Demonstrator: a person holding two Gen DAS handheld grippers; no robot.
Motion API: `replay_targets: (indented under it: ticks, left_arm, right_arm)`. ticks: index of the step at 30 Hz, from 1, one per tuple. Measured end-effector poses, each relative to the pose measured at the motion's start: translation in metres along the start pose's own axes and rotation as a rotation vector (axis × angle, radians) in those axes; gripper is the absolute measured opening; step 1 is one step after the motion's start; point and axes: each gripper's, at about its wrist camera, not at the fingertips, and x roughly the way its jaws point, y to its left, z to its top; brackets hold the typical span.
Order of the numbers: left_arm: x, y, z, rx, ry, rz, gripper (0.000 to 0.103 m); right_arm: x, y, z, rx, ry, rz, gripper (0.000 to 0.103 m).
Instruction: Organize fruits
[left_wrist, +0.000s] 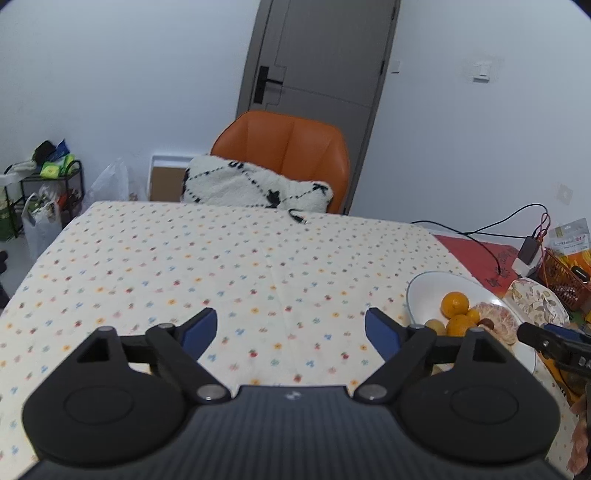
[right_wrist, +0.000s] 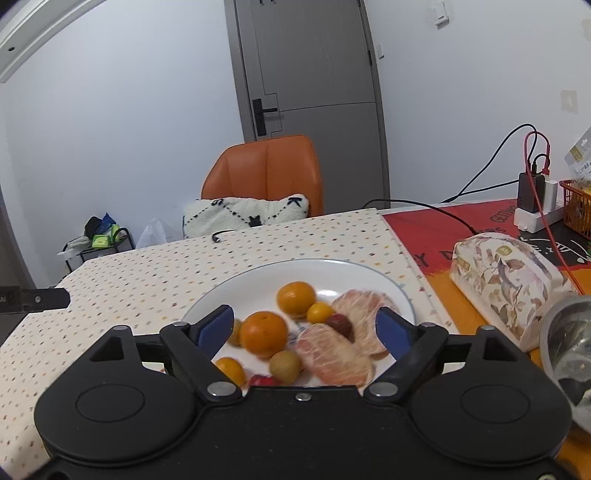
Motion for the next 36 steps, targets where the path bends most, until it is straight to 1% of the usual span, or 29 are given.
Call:
replay_targets:
  ticks: [3, 8, 13, 19, 21, 23, 26, 27, 28, 36]
  left_arm:
    - [-0.013, 0.004, -0.002, 0.000, -0.014, -0.003, 0.086]
    - [-0.033, 0.009, -0.004, -0.005, -0.023, -0.008, 0.094]
    - [-0.057, 0.012, -0.004, -0.003, -0.061, -0.012, 0.103]
    - [-0.084, 0.015, -0.002, 0.011, -0.091, -0.025, 0.103]
    - [-0.093, 0.017, -0.002, 0.005, -0.103, -0.031, 0.103]
    - [-0.103, 0.016, -0.002, 0.015, -0.120, -0.023, 0.103]
    - [-0.117, 0.015, 0.000, 0.040, -0.127, -0.012, 0.103]
    - [-0.123, 0.017, 0.001, 0.042, -0.132, -0.016, 0.103]
    - [-0.128, 0.017, 0.003, 0.044, -0.136, -0.016, 0.103]
    - [-0.168, 0.019, 0.010, 0.064, -0.162, 0.016, 0.103]
  right_arm:
    - [-0.012, 0.007, -0.001, 0.007, -0.003, 0.011, 0.093]
    - [-0.033, 0.020, -0.002, 0.003, -0.015, 0.020, 0.103]
    - [-0.051, 0.031, -0.001, -0.017, -0.024, 0.026, 0.103]
    - [-0.078, 0.043, 0.002, -0.023, -0.043, 0.032, 0.103]
    - [-0.082, 0.044, 0.002, -0.021, -0.046, 0.034, 0.103]
    - [-0.090, 0.047, 0.003, -0.022, -0.048, 0.036, 0.103]
    - [-0.101, 0.051, 0.007, -0.026, -0.051, 0.052, 0.103]
    - [-0.110, 0.055, 0.010, -0.030, -0.059, 0.065, 0.103]
    - [-0.110, 0.055, 0.010, -0.030, -0.059, 0.065, 0.103]
    - [-0.140, 0.070, 0.024, -0.050, -0.074, 0.099, 0.103]
